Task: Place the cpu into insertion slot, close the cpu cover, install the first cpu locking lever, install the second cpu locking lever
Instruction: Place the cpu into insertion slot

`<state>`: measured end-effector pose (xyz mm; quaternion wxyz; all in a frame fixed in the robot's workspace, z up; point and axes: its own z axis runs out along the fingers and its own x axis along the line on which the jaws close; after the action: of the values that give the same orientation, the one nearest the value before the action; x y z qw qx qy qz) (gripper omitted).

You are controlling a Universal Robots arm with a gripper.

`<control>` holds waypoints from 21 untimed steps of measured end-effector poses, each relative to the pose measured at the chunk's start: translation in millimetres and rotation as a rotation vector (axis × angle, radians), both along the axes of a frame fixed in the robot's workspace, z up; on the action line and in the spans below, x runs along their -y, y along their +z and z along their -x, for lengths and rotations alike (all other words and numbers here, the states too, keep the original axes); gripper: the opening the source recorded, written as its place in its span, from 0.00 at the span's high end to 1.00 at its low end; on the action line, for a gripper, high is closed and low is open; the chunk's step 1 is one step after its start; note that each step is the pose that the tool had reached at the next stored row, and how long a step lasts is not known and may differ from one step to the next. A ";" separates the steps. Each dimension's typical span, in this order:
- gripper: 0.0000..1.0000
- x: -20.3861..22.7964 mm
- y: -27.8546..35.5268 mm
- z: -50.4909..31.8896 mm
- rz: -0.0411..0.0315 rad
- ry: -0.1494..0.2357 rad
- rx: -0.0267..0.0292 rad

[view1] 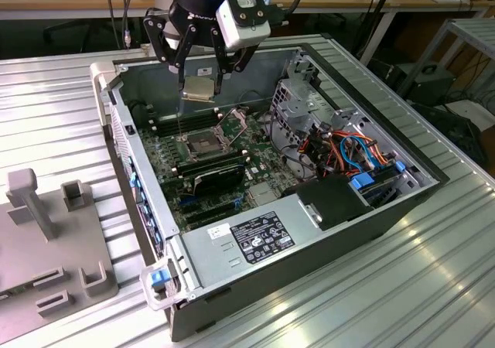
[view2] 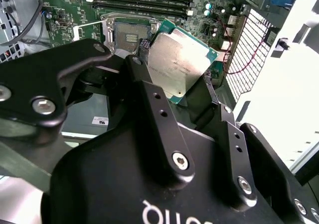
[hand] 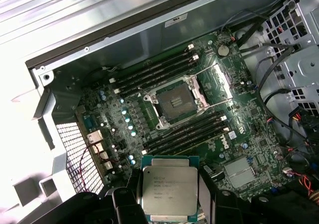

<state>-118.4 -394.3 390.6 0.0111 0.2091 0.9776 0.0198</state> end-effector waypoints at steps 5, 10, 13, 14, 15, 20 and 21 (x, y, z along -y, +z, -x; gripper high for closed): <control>0.45 0.0 0.0 0.0 -0.0001 -0.004 0.0000; 0.45 0.0 0.0 0.0 0.0000 -0.009 0.0000; 0.45 0.0 0.0 0.0 -0.0001 -0.024 0.0000; 0.45 0.0 0.0 0.0 0.0000 -0.030 0.0000; 0.45 0.0 0.0 0.0 0.0000 -0.036 0.0000; 0.45 -0.1 0.0 0.0 0.0000 -0.047 0.0000; 0.45 -0.1 0.0 0.0 0.0000 -0.047 0.0000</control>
<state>-118.4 -394.2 390.5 0.0116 0.2323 0.9724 0.0195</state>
